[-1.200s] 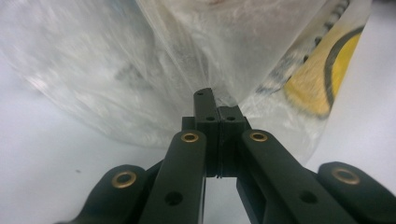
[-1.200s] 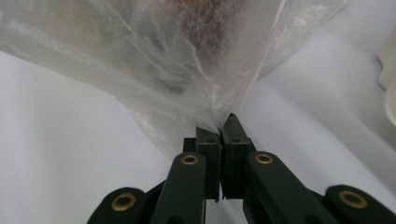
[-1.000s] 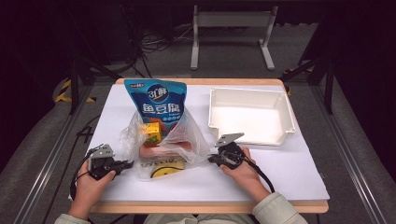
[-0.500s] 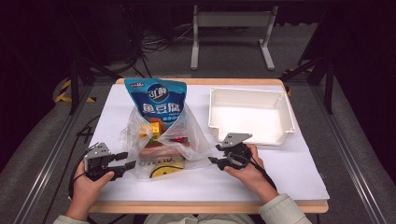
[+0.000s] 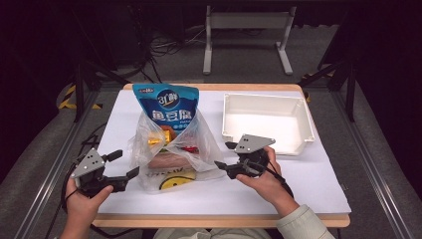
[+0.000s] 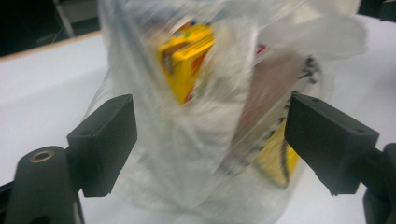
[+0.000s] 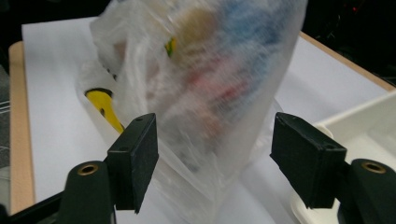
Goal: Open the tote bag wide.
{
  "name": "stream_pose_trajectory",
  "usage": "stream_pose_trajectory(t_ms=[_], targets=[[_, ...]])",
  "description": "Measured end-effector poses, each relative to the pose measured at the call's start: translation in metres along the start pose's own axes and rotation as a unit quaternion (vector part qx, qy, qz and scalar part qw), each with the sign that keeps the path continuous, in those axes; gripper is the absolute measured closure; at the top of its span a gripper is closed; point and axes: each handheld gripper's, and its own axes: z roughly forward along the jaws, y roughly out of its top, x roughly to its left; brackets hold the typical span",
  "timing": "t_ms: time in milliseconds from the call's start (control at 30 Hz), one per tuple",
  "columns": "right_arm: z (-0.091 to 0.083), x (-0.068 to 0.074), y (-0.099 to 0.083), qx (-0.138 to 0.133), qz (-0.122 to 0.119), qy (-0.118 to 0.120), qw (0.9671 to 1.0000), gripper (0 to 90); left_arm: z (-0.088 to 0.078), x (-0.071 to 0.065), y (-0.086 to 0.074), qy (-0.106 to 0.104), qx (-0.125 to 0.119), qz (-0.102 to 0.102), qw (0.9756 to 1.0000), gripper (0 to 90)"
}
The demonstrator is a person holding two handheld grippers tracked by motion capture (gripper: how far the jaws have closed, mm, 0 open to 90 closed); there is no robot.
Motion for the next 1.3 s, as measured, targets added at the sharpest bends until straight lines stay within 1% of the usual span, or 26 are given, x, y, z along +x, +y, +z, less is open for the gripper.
stream_pose_trajectory(t_ms=[67, 167, 233, 267, 300, 333, 400, 500, 533, 633, 700, 733, 767, 800, 867, 900, 933, 967, 1000, 1100, 1133, 1167, 1200, 1233, 1267, 1300], targets=[[0.001, 0.007, 0.008, -0.009, -0.011, 0.011, 0.9998, 34.1, 0.003, -0.006, 0.005, -0.012, -0.001, 0.009, 0.9999, 19.6], [0.006, 0.017, 0.017, -0.015, -0.026, 0.028, 0.9991, 35.0, 0.009, -0.009, 0.01, -0.017, 0.0, 0.019, 0.9997, 20.7], [0.011, 0.022, 0.023, -0.017, -0.036, 0.034, 0.9986, 35.5, 0.013, -0.01, 0.013, -0.022, -0.001, 0.02, 0.9996, 21.0], [0.014, 0.024, 0.025, -0.018, -0.039, 0.036, 0.9984, 35.9, 0.016, -0.011, 0.014, -0.031, 0.001, 0.02, 0.9993, 21.2], [0.014, 0.024, 0.025, -0.018, -0.039, 0.036, 0.9984, 35.9, 0.016, -0.011, 0.014, -0.031, 0.001, 0.02, 0.9993, 22.2], [0.018, 0.026, 0.028, -0.015, -0.043, 0.038, 0.9983, 36.4, 0.018, -0.011, 0.016, -0.038, 0.002, 0.021, 0.9991, 22.2], [0.024, 0.028, 0.032, -0.014, -0.045, 0.048, 0.9978, 37.2, 0.024, -0.013, 0.018, -0.052, 0.005, 0.024, 0.9983, 25.0], [0.033, 0.032, 0.038, -0.012, -0.051, 0.062, 0.9967, 38.5, 0.034, -0.013, 0.022, -0.056, 0.016, 0.034, 0.9977, 26.5], [0.035, 0.032, 0.039, -0.012, -0.053, 0.064, 0.9965, 39.3, 0.037, -0.013, 0.023, -0.058, 0.02, 0.034, 0.9975, 26.6], [0.044, 0.033, 0.042, -0.009, -0.05, 0.069, 0.9964, 41.9, 0.048, -0.009, 0.024, -0.056, 0.036, 0.038, 0.997, 26.9], [0.051, 0.032, 0.043, -0.002, -0.048, 0.067, 0.9966, 43.9, 0.055, -0.005, 0.023, -0.053, 0.047, 0.032, 0.997, 27.0], [0.051, 0.032, 0.043, -0.002, -0.048, 0.067, 0.9966, 43.9, 0.055, -0.005, 0.023, -0.053, 0.047, 0.032, 0.997, 27.9], [0.058, 0.032, 0.042, 0.01, -0.045, 0.063, 0.9969, 46.6, 0.06, 0.0, 0.02, -0.056, 0.056, 0.02, 0.9966, 29.4], [0.06, 0.032, 0.042, 0.014, -0.045, 0.061, 0.997, 47.9, 0.061, 0.002, 0.019, -0.058, 0.059, 0.014, 0.9965, 31.1], [0.063, 0.032, 0.041, 0.02, -0.045, 0.06, 0.997, 49.3, 0.063, 0.004, 0.018, -0.057, 0.061, 0.012, 0.9964, 36.4], [0.066, 0.032, 0.041, 0.026, -0.045, 0.058, 0.997, 50.8, 0.063, 0.005, 0.016, -0.055, 0.067, 0.01, 0.9962, 36.4], [0.068, 0.032, 0.04, 0.034, -0.044, 0.055, 0.9969, 53.8, 0.062, 0.007, 0.015, -0.054, 0.071, 0.011, 0.996, 44.1], [0.07, 0.032, 0.039, 0.039, -0.045, 0.05, 0.997, 58.5, 0.06, 0.009, 0.014, -0.053, 0.07, 0.008, 0.9961, 50.1], [0.07, 0.031, 0.038, 0.042, -0.044, 0.047, 0.9971, 65.2, 0.058, 0.01, 0.013, -0.051, 0.068, 0.008, 0.9963, 56.2], [0.065, 0.027, 0.035, 0.04, -0.038, 0.036, 0.9978, 77.5, 0.05, 0.014, 0.011, -0.048, 0.062, -0.002, 0.9969, 71.6], [0.063, 0.025, 0.034, 0.037, -0.036, 0.033, 0.9981, 80.4, 0.047, 0.016, 0.011, -0.045, 0.058, -0.005, 0.9973, 75.8], [0.059, 0.023, 0.033, 0.033, -0.033, 0.027, 0.9986, 82.0, 0.045, 0.017, 0.01, -0.047, 0.056, -0.009, 0.9973, 80.8], [0.056, 0.02, 0.031, 0.029, -0.029, 0.023, 0.9989, 83.2, 0.043, 0.018, 0.01, -0.045, 0.056, -0.007, 0.9974, 83.4], [0.054, 0.018, 0.03, 0.026, -0.025, 0.02, 0.9991, 84.2, 0.04, 0.02, 0.009, -0.041, 0.052, -0.011, 0.9978, 84.6], [0.054, 0.018, 0.03, 0.026, -0.025, 0.02, 0.9991, 84.2, 0.04, 0.02, 0.009, -0.041, 0.052, -0.011, 0.9978, 85.6], [0.049, 0.014, 0.029, 0.02, -0.017, 0.017, 0.9995, 85.5, 0.037, 0.021, 0.008, -0.039, 0.052, -0.012, 0.9978, 85.6]])
